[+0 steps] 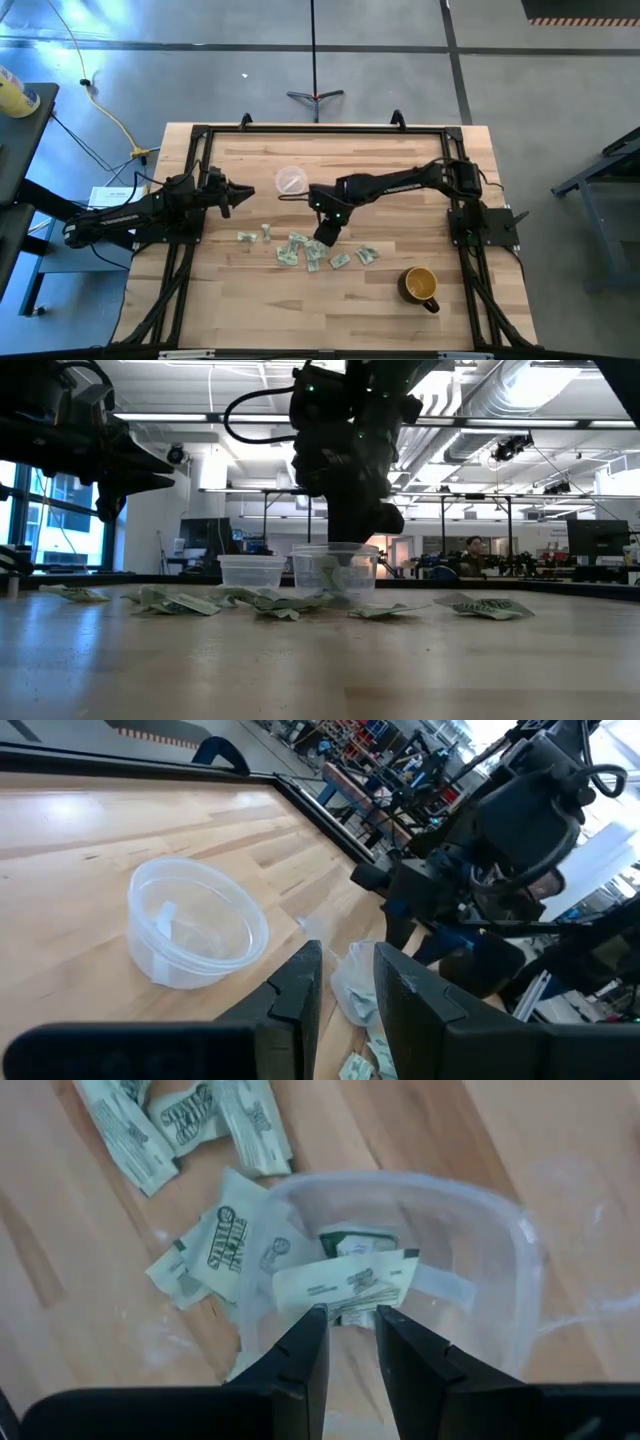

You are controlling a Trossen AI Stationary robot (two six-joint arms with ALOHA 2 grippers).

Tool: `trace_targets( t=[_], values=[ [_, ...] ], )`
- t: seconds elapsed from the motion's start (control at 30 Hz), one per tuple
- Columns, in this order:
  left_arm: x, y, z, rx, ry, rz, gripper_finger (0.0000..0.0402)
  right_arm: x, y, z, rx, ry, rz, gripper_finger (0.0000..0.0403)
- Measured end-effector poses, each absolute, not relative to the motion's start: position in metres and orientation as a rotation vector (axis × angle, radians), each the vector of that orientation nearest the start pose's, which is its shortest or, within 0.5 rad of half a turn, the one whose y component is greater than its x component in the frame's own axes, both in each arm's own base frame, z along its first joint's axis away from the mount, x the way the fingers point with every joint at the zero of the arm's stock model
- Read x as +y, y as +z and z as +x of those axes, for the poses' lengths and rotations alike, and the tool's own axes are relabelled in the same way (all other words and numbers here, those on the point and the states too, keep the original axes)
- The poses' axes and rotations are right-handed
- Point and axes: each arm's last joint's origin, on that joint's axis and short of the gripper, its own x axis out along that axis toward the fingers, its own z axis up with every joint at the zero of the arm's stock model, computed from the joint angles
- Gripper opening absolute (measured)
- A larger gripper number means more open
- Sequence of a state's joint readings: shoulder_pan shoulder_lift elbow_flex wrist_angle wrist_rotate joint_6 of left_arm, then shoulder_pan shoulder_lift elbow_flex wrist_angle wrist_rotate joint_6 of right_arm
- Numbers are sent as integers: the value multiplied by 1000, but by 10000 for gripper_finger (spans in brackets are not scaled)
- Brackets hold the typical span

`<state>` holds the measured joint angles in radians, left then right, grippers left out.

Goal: Pick and place items into bin
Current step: Put the light green stevia packet into the transparent bin

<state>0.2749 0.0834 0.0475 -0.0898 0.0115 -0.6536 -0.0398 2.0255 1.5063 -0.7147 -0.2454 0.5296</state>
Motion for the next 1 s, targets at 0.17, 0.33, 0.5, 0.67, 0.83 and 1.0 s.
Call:
trace_targets(
  t=[0.17,0.33,0.5,0.67,0.83,1.0],
  values=[
    [27,165,96,29,312,-663,129,-8,168,414,1271,-114,609,78],
    [27,165,96,27,314,-663,129,-2,155,418,1293,-64,601,78],
    [27,165,96,26,315,-666,129,1,168,416,1266,-122,482,78],
    [27,165,96,26,315,-666,129,-1,196,416,1231,-134,386,79],
    [27,165,96,26,316,-666,129,1,206,410,1321,-130,272,87],
    [27,165,96,26,315,-666,129,16,211,385,1462,-134,84,104]
  ],
)
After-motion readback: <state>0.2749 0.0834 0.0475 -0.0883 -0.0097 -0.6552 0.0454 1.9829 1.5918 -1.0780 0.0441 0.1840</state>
